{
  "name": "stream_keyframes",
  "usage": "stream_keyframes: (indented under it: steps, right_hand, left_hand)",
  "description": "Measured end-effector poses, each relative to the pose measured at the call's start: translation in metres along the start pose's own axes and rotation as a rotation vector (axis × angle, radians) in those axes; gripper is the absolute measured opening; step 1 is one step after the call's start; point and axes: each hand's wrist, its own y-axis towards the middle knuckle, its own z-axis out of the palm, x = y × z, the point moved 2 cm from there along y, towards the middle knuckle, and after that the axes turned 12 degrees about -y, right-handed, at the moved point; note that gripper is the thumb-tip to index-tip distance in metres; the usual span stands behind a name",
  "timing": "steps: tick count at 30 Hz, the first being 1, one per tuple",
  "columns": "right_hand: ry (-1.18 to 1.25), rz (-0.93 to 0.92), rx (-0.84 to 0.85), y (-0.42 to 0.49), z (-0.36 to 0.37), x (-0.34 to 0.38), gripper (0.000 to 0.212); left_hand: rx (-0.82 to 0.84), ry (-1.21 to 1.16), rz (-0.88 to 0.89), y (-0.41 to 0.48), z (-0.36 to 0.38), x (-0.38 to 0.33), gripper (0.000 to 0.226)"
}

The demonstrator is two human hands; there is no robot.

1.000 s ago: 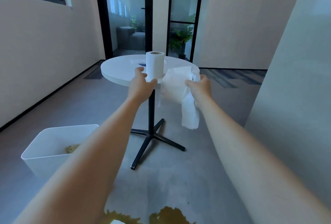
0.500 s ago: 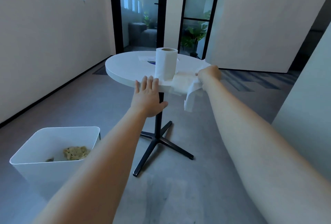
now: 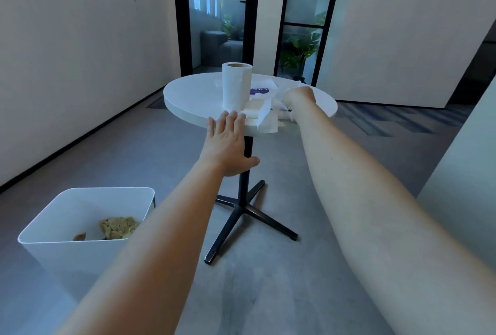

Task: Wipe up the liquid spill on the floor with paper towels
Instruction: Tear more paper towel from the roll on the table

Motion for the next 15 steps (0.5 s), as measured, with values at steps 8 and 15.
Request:
stream_keyframes:
  steps: [8,15]
  right_hand:
    - [-0.095,-0.109,-0.030,0.000,-0.002,0.006,0.026]
    - [-0.225,-0.381,-0.139,-0.021,-0.006,0.002,0.031]
  left_hand:
    - [0.017,0.008,0.002,0.000,0.001,0.001,0.107]
    - [0.165,0.008,-0.032,0.000,-0.012,-0.003,0.117]
